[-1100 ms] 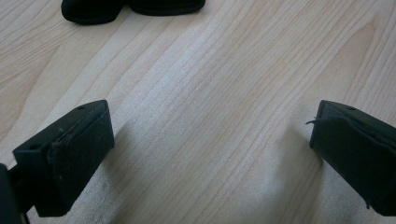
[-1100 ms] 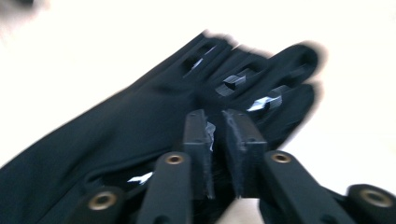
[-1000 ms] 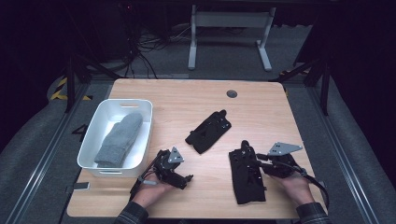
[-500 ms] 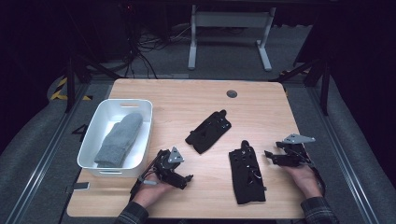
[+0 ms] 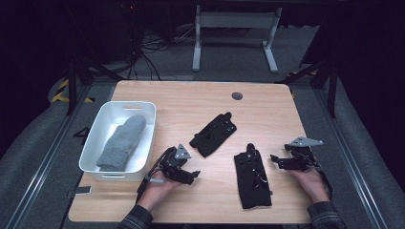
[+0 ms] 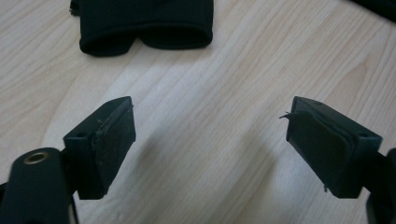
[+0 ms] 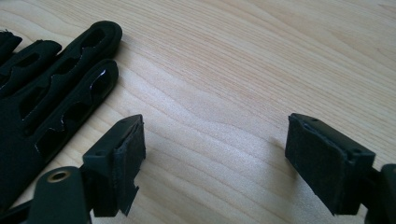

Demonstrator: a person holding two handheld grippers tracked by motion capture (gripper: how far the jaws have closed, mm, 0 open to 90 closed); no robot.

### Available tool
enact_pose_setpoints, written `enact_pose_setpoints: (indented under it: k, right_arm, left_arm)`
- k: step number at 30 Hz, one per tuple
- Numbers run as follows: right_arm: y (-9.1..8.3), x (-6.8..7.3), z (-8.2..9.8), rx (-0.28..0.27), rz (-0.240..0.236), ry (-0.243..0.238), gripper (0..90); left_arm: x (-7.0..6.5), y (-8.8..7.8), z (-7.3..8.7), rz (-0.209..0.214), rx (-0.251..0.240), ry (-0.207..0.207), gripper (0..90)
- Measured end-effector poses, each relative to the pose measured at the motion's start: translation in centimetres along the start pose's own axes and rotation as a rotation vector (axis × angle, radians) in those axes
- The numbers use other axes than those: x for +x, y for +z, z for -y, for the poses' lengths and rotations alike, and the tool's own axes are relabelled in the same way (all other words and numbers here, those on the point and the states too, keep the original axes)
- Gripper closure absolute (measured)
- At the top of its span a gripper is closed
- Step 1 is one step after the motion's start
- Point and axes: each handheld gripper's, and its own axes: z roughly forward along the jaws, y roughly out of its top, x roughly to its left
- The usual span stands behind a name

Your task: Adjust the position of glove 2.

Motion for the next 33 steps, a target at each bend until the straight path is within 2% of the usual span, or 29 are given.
enact_pose_setpoints:
  k: [3, 7, 9, 10, 11, 12, 13, 15, 18, 20, 22, 25, 33]
  right_arm:
    - [0.0, 0.0, 0.0, 0.000, 0.000, 0.000, 20.7]
    - [0.0, 0.0, 0.0, 0.000, 0.000, 0.000, 20.7]
    - [0.0, 0.0, 0.0, 0.000, 0.000, 0.000, 20.7]
    - [0.0, 0.0, 0.0, 0.000, 0.000, 0.000, 20.7]
    - [0.0, 0.0, 0.0, 0.000, 0.000, 0.000, 20.7]
    - [0.0, 0.0, 0.0, 0.000, 0.000, 0.000, 20.7]
    - [0.0, 0.0, 0.0, 0.000, 0.000, 0.000, 20.8]
    - [0.0, 0.0, 0.0, 0.000, 0.000, 0.000, 20.7]
    - [0.0, 0.0, 0.0, 0.000, 0.000, 0.000, 20.8]
    - [0.0, 0.0, 0.0, 0.000, 0.000, 0.000, 20.7]
    - [0.0, 0.0, 0.0, 0.000, 0.000, 0.000, 20.7]
    - [0.0, 0.0, 0.0, 0.000, 0.000, 0.000, 20.8]
    - [0.0, 0.0, 0.0, 0.000, 0.000, 0.000, 20.8]
  left_arm:
    - [0.4, 0.0, -1.0, 0.013, -0.003, -0.017, 34.2]
    - [1.1, 0.3, -2.0, 0.031, -0.023, -0.039, 57.4]
    - [1.6, 0.5, -2.6, 0.037, -0.045, -0.062, 67.5]
    - [1.8, 0.7, -2.9, 0.044, -0.055, -0.071, 75.5]
    - [1.9, 0.9, -3.2, 0.038, -0.051, -0.072, 75.5]
    - [2.1, 1.1, -3.6, 0.033, -0.047, -0.076, 79.6]
    - [2.3, 1.3, -3.8, 0.036, -0.058, -0.081, 87.8]
    - [2.7, 1.8, -4.5, 0.043, -0.050, -0.097, 89.4]
    - [3.1, 2.5, -5.2, 0.039, -0.049, -0.099, 89.7]
    - [3.4, 3.0, -5.8, 0.018, -0.031, -0.087, 89.7]
    - [3.7, 3.3, -6.2, 0.021, -0.045, -0.091, 89.7]
    - [4.3, 3.9, -7.1, 0.005, -0.033, -0.083, 89.7]
    - [5.6, 6.0, -8.5, 0.016, -0.012, -0.087, 89.7]
